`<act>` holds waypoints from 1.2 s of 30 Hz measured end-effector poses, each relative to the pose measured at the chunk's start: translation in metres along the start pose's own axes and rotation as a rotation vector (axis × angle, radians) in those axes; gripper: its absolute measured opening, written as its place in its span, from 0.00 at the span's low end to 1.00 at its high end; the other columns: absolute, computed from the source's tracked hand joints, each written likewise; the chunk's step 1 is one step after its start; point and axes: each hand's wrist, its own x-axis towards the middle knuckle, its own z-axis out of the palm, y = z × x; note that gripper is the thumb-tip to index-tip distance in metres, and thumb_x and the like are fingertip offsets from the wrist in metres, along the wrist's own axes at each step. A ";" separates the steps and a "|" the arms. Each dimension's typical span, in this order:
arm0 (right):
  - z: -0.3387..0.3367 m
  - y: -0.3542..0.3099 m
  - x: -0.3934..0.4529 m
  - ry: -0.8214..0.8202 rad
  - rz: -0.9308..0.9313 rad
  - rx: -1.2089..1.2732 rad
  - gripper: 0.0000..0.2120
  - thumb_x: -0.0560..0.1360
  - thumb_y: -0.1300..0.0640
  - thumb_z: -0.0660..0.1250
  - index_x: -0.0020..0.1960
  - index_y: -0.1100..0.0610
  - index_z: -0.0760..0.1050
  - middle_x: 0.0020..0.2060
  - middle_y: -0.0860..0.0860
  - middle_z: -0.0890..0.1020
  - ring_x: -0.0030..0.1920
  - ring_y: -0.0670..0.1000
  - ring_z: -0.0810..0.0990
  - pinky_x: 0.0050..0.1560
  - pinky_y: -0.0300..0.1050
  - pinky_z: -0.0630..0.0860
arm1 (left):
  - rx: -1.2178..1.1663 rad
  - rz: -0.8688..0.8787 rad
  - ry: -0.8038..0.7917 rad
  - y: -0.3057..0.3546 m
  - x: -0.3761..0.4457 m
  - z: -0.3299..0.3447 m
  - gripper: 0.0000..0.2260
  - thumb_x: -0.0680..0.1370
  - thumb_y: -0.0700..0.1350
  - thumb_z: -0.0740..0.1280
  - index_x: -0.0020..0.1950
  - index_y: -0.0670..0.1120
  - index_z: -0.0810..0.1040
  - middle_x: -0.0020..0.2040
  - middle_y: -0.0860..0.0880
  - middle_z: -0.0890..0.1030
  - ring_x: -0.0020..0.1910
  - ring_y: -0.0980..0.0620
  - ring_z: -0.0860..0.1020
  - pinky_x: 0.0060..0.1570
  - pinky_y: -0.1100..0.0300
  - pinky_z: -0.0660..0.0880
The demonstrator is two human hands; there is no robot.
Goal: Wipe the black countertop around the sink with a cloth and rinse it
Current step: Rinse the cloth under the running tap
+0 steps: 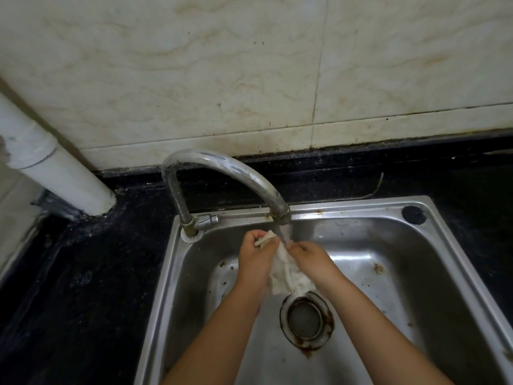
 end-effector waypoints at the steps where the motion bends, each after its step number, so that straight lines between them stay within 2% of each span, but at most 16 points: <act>1: -0.004 0.002 -0.002 -0.045 0.106 0.177 0.18 0.78 0.50 0.61 0.51 0.65 0.78 0.45 0.61 0.82 0.41 0.52 0.79 0.41 0.42 0.75 | -0.013 0.020 -0.011 0.000 -0.001 0.002 0.09 0.76 0.34 0.63 0.42 0.48 0.70 0.43 0.46 0.75 0.39 0.51 0.74 0.40 0.59 0.74; 3: -0.010 0.005 -0.010 -0.104 0.209 0.499 0.13 0.76 0.54 0.65 0.44 0.64 0.78 0.36 0.58 0.83 0.34 0.52 0.81 0.36 0.41 0.78 | -0.053 0.026 -0.047 -0.002 -0.002 0.005 0.10 0.76 0.33 0.61 0.43 0.48 0.69 0.44 0.47 0.75 0.41 0.51 0.74 0.43 0.58 0.74; 5: -0.013 0.010 -0.011 -0.022 0.162 0.555 0.09 0.76 0.58 0.64 0.40 0.62 0.76 0.32 0.56 0.81 0.31 0.52 0.80 0.33 0.40 0.77 | -0.071 0.003 -0.065 -0.006 -0.003 0.008 0.11 0.77 0.32 0.60 0.44 0.49 0.70 0.45 0.47 0.75 0.43 0.51 0.75 0.44 0.57 0.74; 8: -0.012 0.015 -0.012 0.145 -0.012 0.227 0.09 0.77 0.59 0.61 0.39 0.58 0.72 0.34 0.55 0.76 0.35 0.52 0.74 0.36 0.42 0.71 | -0.003 -0.033 -0.073 -0.012 -0.003 0.014 0.11 0.78 0.36 0.59 0.44 0.51 0.73 0.47 0.44 0.78 0.47 0.45 0.77 0.49 0.50 0.76; 11: -0.012 0.020 -0.015 0.260 -0.217 -0.088 0.09 0.78 0.60 0.59 0.41 0.59 0.71 0.29 0.50 0.73 0.31 0.47 0.71 0.30 0.31 0.66 | 0.085 -0.039 -0.046 -0.014 -0.002 0.018 0.08 0.78 0.41 0.62 0.41 0.50 0.74 0.43 0.46 0.80 0.43 0.48 0.78 0.44 0.56 0.76; 14: -0.011 0.023 -0.013 0.397 -0.308 -0.190 0.12 0.79 0.60 0.58 0.38 0.60 0.71 0.25 0.48 0.69 0.27 0.44 0.67 0.29 0.33 0.65 | 0.115 -0.043 -0.042 -0.016 -0.005 0.020 0.08 0.78 0.42 0.62 0.39 0.49 0.74 0.39 0.47 0.79 0.39 0.51 0.77 0.41 0.59 0.75; 16: -0.007 0.022 -0.010 0.473 -0.275 -0.128 0.18 0.80 0.60 0.57 0.31 0.57 0.65 0.24 0.49 0.67 0.27 0.45 0.65 0.27 0.35 0.62 | 0.144 -0.031 -0.043 -0.018 -0.011 0.020 0.08 0.79 0.45 0.61 0.39 0.48 0.74 0.38 0.47 0.78 0.39 0.50 0.77 0.42 0.57 0.75; 18: 0.000 0.020 -0.009 0.518 -0.207 -0.035 0.21 0.80 0.59 0.55 0.28 0.55 0.62 0.24 0.50 0.67 0.27 0.46 0.65 0.27 0.35 0.60 | 0.150 -0.028 -0.010 -0.021 -0.015 0.019 0.10 0.79 0.46 0.60 0.39 0.48 0.73 0.38 0.46 0.77 0.39 0.49 0.76 0.43 0.54 0.74; 21: 0.006 0.018 -0.005 0.581 -0.030 0.286 0.18 0.81 0.57 0.53 0.34 0.58 0.70 0.29 0.51 0.71 0.32 0.49 0.70 0.33 0.40 0.66 | 0.115 -0.033 0.063 -0.023 -0.015 0.013 0.11 0.80 0.47 0.58 0.39 0.48 0.73 0.39 0.45 0.76 0.41 0.47 0.75 0.47 0.48 0.75; 23: 0.002 0.017 -0.004 0.547 0.056 0.407 0.19 0.81 0.55 0.54 0.34 0.59 0.70 0.30 0.53 0.72 0.32 0.49 0.70 0.32 0.41 0.66 | 0.107 -0.020 0.109 -0.023 -0.013 0.006 0.11 0.80 0.46 0.57 0.39 0.48 0.72 0.37 0.46 0.74 0.39 0.48 0.73 0.43 0.53 0.73; 25: 0.000 0.017 -0.005 0.466 -0.019 0.229 0.21 0.80 0.53 0.55 0.29 0.58 0.67 0.26 0.52 0.69 0.29 0.48 0.67 0.30 0.41 0.62 | 0.122 -0.008 0.100 -0.022 -0.011 0.002 0.10 0.80 0.46 0.56 0.40 0.49 0.71 0.39 0.45 0.75 0.40 0.48 0.74 0.45 0.54 0.72; 27: 0.000 0.014 -0.007 0.383 -0.125 0.010 0.20 0.80 0.54 0.57 0.30 0.57 0.68 0.27 0.51 0.71 0.31 0.50 0.68 0.29 0.41 0.60 | 0.123 -0.024 0.076 -0.020 -0.009 0.000 0.10 0.80 0.45 0.56 0.41 0.50 0.71 0.45 0.42 0.77 0.46 0.45 0.76 0.52 0.49 0.74; 30: 0.005 0.008 -0.004 0.230 -0.243 -0.302 0.12 0.80 0.59 0.56 0.48 0.63 0.77 0.42 0.57 0.81 0.41 0.51 0.74 0.30 0.36 0.63 | 0.137 -0.050 0.072 -0.017 -0.009 -0.005 0.10 0.80 0.42 0.56 0.41 0.50 0.71 0.48 0.41 0.77 0.50 0.43 0.76 0.56 0.47 0.73; 32: 0.012 0.002 0.000 0.143 -0.275 -0.447 0.14 0.81 0.60 0.53 0.59 0.63 0.74 0.53 0.59 0.80 0.49 0.55 0.77 0.39 0.38 0.69 | 0.107 -0.081 0.063 -0.016 -0.008 -0.010 0.10 0.80 0.42 0.56 0.41 0.50 0.72 0.50 0.40 0.77 0.53 0.41 0.76 0.58 0.44 0.73; 34: 0.018 -0.004 0.002 0.091 -0.270 -0.529 0.15 0.81 0.60 0.51 0.63 0.61 0.71 0.58 0.59 0.78 0.57 0.56 0.76 0.51 0.41 0.70 | 0.051 -0.106 0.049 -0.010 -0.008 -0.014 0.09 0.80 0.42 0.57 0.43 0.50 0.74 0.50 0.40 0.78 0.52 0.41 0.77 0.57 0.44 0.74; 36: 0.021 -0.008 0.003 0.072 -0.245 -0.532 0.15 0.81 0.61 0.50 0.62 0.63 0.71 0.58 0.59 0.77 0.58 0.57 0.76 0.51 0.41 0.70 | 0.025 -0.103 0.027 -0.005 -0.005 -0.017 0.09 0.80 0.42 0.56 0.43 0.49 0.74 0.47 0.43 0.78 0.49 0.44 0.77 0.54 0.49 0.75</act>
